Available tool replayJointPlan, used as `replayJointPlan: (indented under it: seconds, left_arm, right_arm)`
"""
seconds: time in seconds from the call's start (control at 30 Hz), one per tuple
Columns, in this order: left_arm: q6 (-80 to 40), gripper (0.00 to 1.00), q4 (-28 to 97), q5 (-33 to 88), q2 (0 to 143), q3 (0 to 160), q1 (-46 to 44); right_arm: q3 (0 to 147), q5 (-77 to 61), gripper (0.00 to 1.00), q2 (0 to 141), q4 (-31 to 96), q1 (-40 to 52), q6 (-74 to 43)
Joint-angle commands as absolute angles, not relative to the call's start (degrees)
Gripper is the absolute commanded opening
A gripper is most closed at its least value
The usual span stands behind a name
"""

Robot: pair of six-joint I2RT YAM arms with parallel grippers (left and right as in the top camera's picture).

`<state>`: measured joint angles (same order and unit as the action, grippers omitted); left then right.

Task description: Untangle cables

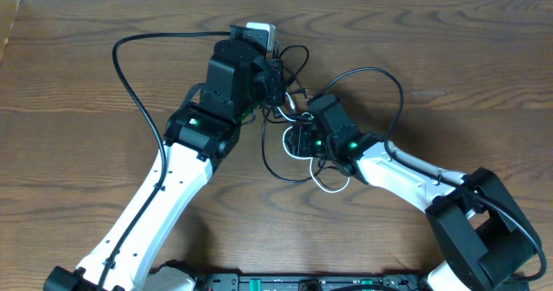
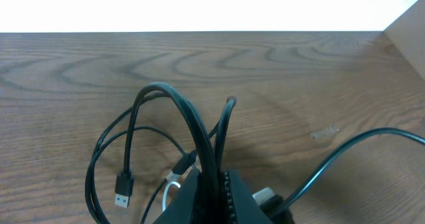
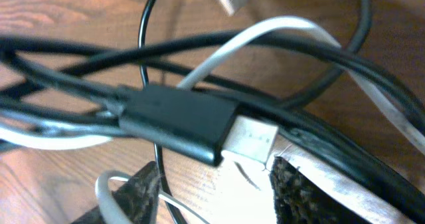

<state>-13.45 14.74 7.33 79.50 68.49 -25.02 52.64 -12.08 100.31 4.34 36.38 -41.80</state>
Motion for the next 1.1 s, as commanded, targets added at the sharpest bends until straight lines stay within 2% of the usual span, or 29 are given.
replayJointPlan:
  seconds: [0.0,0.07,0.13,0.27,0.53,1.07]
  left_arm:
    - [-12.5,0.08,14.5,6.9,78.5,68.8,-25.1]
    - [-12.5,0.08,14.5,6.9,78.5,68.8,-25.0]
    - [-12.5,0.08,14.5,6.8,78.5,68.8,-25.0]
    - [-12.5,0.08,14.5,6.8,78.5,68.8,-25.0]
    - [-12.5,0.08,14.5,6.8,78.5,68.8,-25.0]
    - [-15.1,0.08,13.8,7.0,75.7,68.8,-25.1]
  right_arm:
    - [52.5,-12.0,0.43,99.0,6.0,36.8,-43.3]
    - [52.5,-11.6,0.34,98.9,6.5,36.7,-43.8]
    - [52.5,-11.3,0.34,98.9,6.8,36.8,-44.1]
    - [52.5,-9.2,0.41,98.5,9.9,36.8,-44.1]
    - [52.5,-7.9,0.49,95.2,13.1,35.9,-39.2]
    - [52.5,-7.9,0.53,97.2,6.9,38.0,-37.6]
